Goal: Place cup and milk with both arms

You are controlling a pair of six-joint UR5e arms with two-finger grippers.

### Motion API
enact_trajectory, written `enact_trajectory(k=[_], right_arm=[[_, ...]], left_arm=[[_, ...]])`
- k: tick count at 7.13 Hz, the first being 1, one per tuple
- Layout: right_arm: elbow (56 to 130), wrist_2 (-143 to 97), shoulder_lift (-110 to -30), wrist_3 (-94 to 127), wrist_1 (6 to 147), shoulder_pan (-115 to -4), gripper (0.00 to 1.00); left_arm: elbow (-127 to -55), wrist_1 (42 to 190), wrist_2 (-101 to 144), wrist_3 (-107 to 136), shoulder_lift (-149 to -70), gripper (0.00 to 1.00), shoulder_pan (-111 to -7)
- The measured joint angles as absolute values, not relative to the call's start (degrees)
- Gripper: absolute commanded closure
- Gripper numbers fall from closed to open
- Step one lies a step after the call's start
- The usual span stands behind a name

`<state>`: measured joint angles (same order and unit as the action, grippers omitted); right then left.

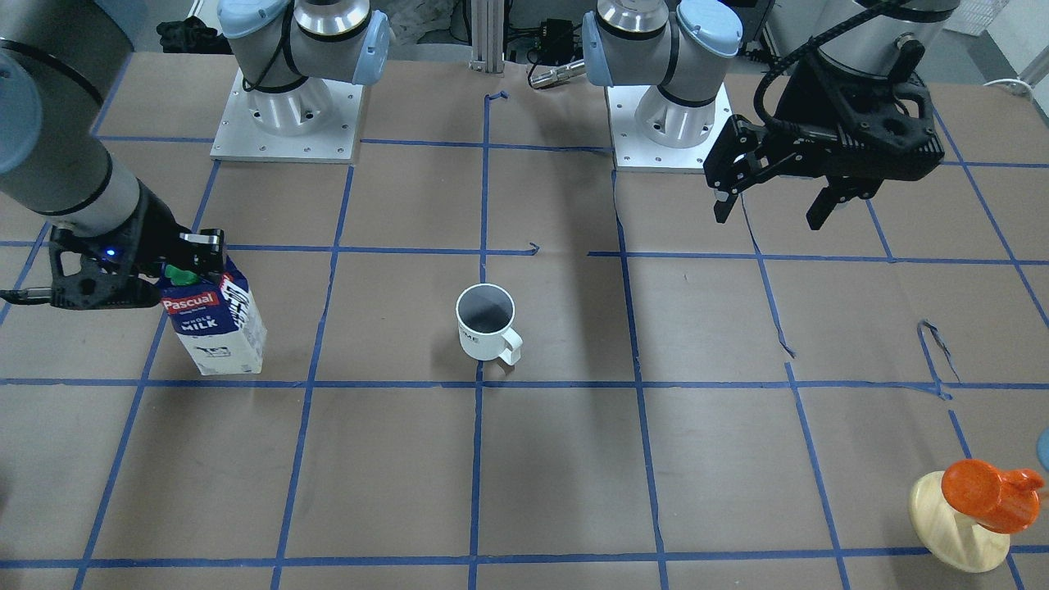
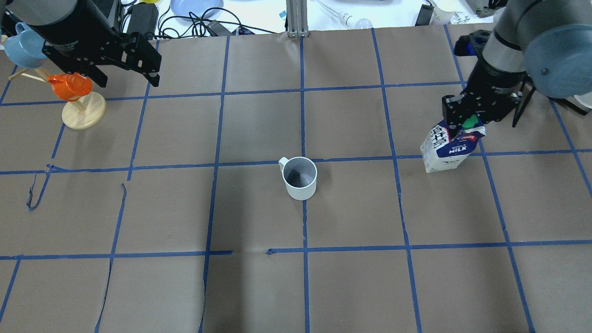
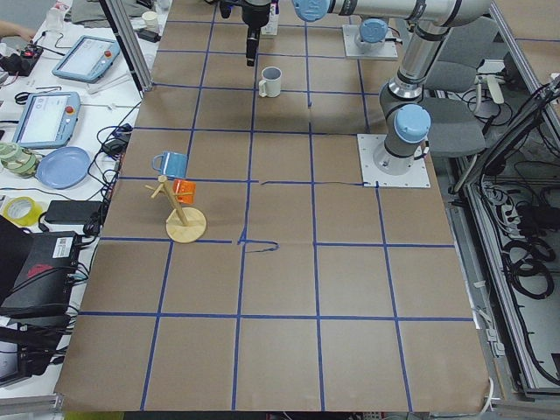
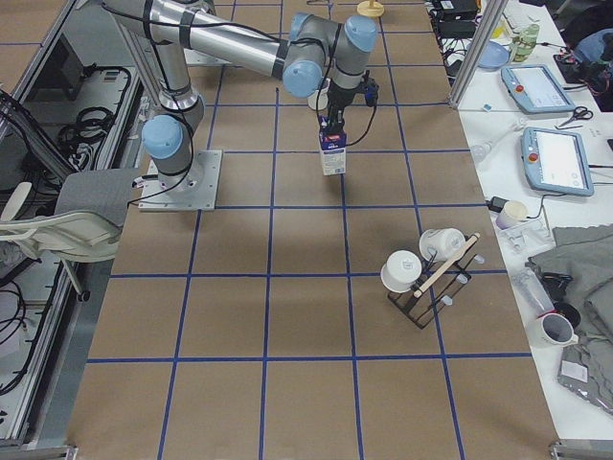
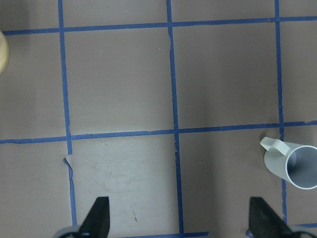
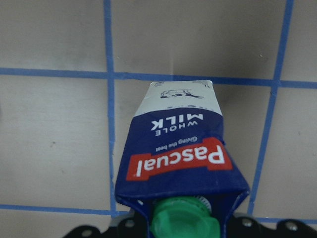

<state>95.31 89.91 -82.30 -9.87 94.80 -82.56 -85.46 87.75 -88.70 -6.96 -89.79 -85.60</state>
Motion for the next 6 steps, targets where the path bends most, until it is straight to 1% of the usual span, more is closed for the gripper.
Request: enact_trajectory(k=[2, 6], right_arm=[[93.5, 85.8, -80.6, 1.8, 95.4, -90.4, 0.55], [93.6, 82.9, -77.2, 12.5, 96.7, -100.5, 0.55]], left_arm=[[-85.7, 87.7, -88.9, -6.9, -89.8, 0.0, -85.6], [-85.8, 87.7, -88.9, -6.8, -89.7, 0.0, -85.7]])
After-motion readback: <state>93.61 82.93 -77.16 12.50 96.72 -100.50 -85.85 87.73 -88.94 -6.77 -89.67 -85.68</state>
